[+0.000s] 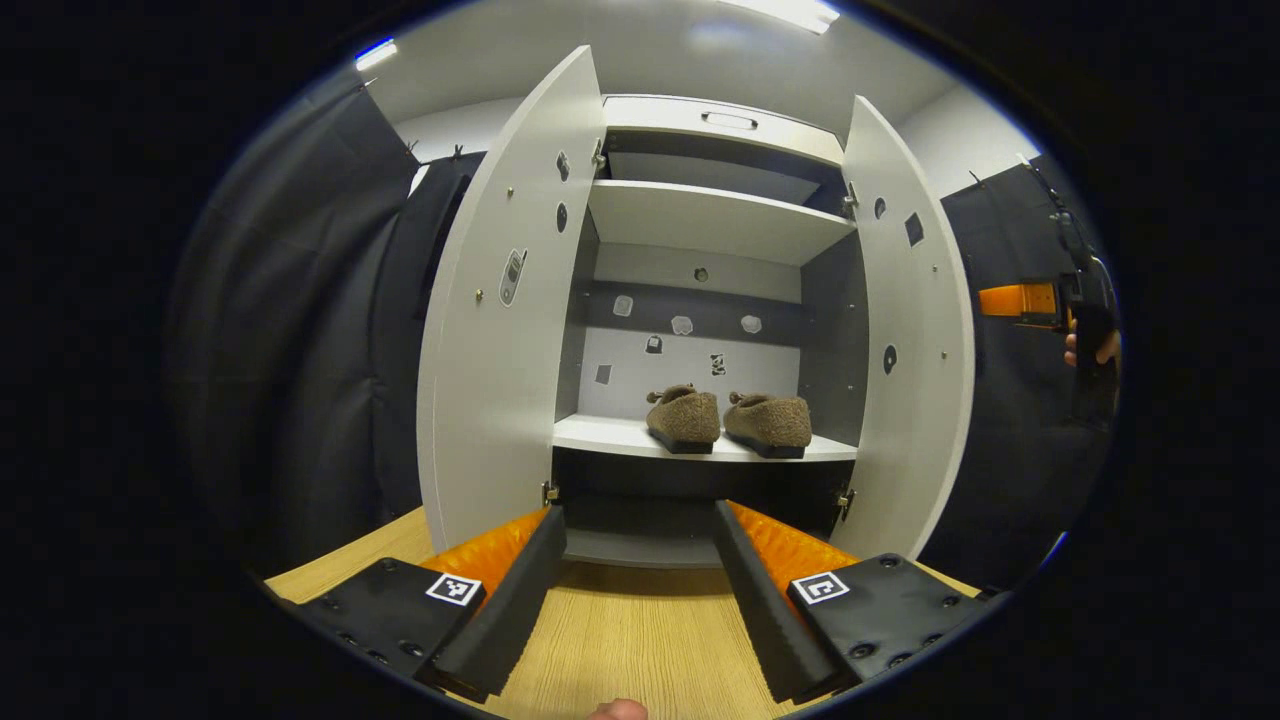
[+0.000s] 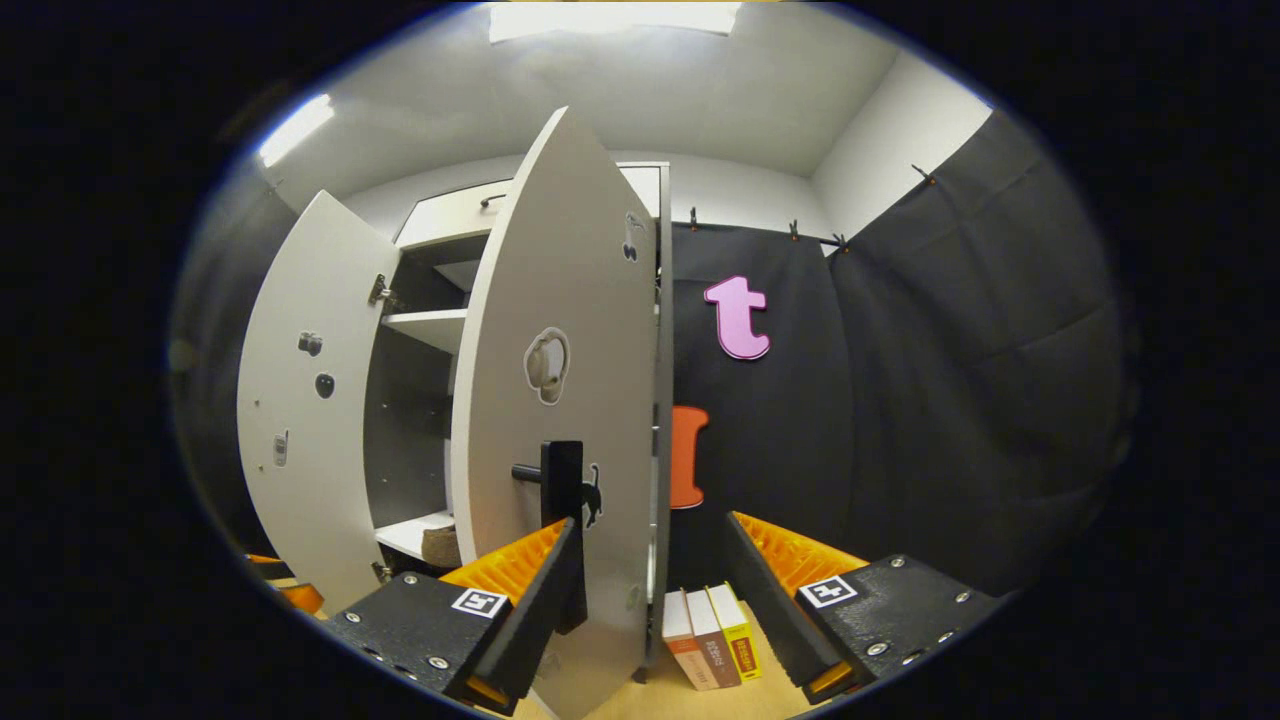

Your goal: Grab one shoe with the right hand and put it into the shoe cabinet, grab the other shoe with the left hand and put it into the shoe cabinet; then close the right door with the right hand and the left door with the left hand.

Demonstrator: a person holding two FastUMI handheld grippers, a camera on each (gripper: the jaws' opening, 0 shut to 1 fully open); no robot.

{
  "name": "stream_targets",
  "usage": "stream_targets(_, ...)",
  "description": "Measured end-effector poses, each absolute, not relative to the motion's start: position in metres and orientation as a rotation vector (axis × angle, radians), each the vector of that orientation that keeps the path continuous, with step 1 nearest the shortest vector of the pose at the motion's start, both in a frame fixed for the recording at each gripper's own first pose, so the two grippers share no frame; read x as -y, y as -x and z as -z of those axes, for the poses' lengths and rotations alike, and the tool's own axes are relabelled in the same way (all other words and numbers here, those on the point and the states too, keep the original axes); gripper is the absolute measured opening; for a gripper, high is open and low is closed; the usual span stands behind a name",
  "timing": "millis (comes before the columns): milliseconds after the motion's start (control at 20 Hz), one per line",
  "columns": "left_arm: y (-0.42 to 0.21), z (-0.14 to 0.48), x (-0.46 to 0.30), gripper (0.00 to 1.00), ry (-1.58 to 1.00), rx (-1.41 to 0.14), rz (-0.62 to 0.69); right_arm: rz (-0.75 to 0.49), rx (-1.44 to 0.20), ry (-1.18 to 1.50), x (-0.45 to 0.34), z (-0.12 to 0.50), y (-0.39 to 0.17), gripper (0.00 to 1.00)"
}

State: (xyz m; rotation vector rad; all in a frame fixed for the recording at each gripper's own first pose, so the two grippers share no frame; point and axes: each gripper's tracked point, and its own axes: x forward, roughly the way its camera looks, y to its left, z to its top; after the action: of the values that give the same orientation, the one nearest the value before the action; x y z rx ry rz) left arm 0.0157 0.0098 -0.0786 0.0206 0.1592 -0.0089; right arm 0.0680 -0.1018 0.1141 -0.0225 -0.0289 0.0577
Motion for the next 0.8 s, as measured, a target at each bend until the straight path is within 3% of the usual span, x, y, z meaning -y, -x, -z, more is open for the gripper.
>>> stream_targets(50,-0.016,0.078,-0.012,0.97,-0.027,-0.156,0.007,-0.076,0.029,0.026,0.093,-0.114,-0.07,1.0)
stream_targets(100,-0.016,0.077,-0.014,0.97,-0.032,-0.153,0.005,-0.086,0.036,0.033,0.086,-0.115,-0.076,0.91)
stream_targets(200,-0.016,0.079,-0.018,0.99,-0.035,-0.153,0.0,-0.092,0.04,0.036,0.075,-0.112,-0.087,0.91)
stream_targets(450,-0.016,0.08,-0.025,0.94,-0.035,-0.152,-0.008,-0.154,0.031,-0.011,0.039,-0.107,-0.104,0.92)
stream_targets(500,-0.018,0.079,-0.026,0.99,-0.036,-0.15,-0.008,-0.161,0.03,0.0,0.035,-0.105,-0.106,0.93)
stream_targets(800,-0.022,0.078,-0.035,0.98,-0.048,-0.146,-0.01,-0.203,0.007,0.007,-0.001,-0.085,-0.134,0.93)
